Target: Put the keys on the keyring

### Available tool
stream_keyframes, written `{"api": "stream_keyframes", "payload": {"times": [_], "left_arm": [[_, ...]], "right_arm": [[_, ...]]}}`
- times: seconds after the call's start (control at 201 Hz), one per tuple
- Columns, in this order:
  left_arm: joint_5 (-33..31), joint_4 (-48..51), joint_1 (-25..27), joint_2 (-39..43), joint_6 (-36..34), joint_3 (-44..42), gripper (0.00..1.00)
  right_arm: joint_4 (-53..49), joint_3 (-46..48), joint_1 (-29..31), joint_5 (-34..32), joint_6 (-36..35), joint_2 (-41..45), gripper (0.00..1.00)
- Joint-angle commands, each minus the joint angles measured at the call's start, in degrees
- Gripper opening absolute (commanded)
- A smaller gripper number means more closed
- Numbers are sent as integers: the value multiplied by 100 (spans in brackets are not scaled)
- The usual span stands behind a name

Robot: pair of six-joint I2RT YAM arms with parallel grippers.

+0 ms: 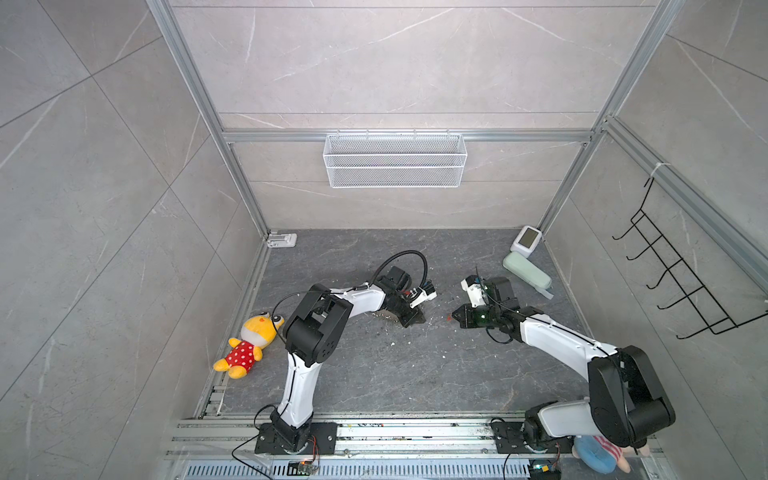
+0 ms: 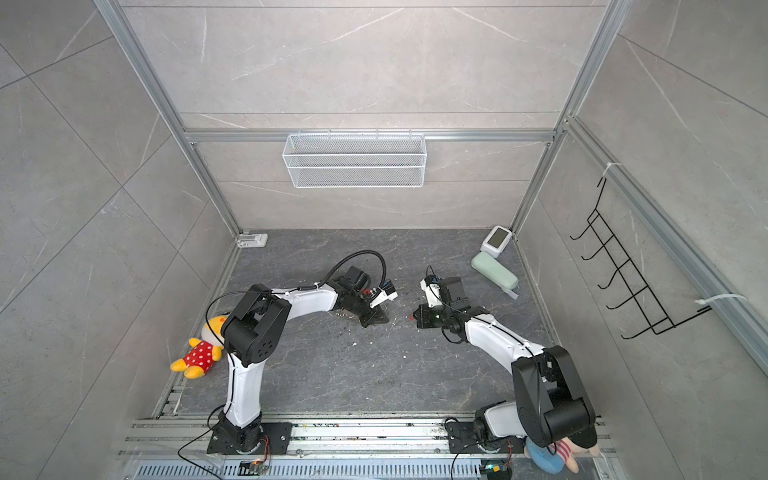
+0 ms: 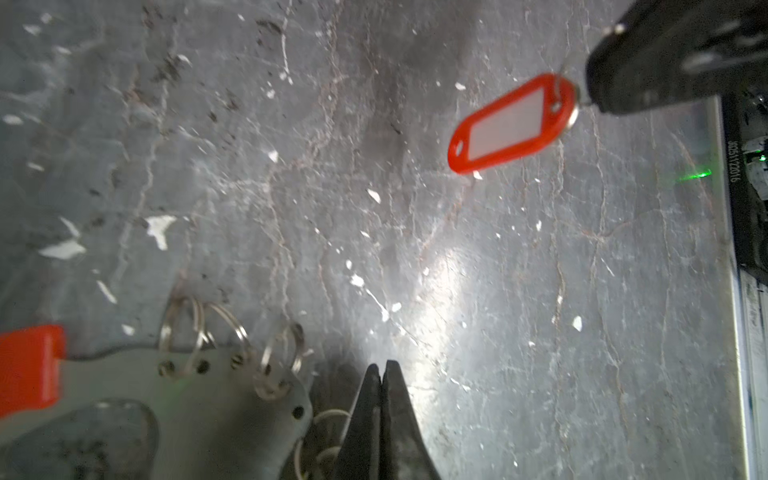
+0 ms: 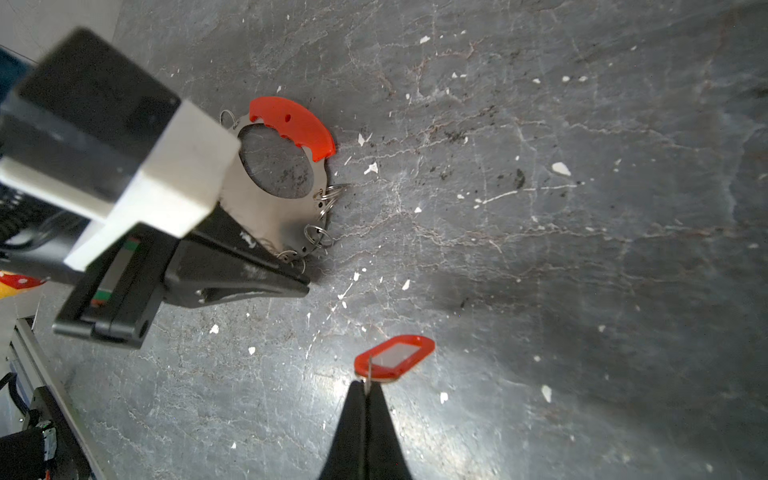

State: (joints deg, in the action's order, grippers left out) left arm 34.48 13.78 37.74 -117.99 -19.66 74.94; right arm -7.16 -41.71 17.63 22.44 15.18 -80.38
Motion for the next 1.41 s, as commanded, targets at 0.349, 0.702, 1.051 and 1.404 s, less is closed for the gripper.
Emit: {"api": "stream_keyframes", "payload": {"times": [0.349, 0.702, 1.051, 1.404], "left_arm": [[-500, -1184, -284, 719, 1109, -77, 13], [-674, -807, -195, 311, 973, 441, 6], [-1752, 252, 111, -83, 1803, 1155, 10], [-2385, 900, 233, -128, 2555, 1488, 36]], "right_arm": [[171, 137, -42, 50, 65, 139, 0], [165, 199, -92, 24, 64, 184, 0], [231, 216, -115, 41, 111, 144, 0], [246, 269, -143, 50, 126, 199, 0]]}}
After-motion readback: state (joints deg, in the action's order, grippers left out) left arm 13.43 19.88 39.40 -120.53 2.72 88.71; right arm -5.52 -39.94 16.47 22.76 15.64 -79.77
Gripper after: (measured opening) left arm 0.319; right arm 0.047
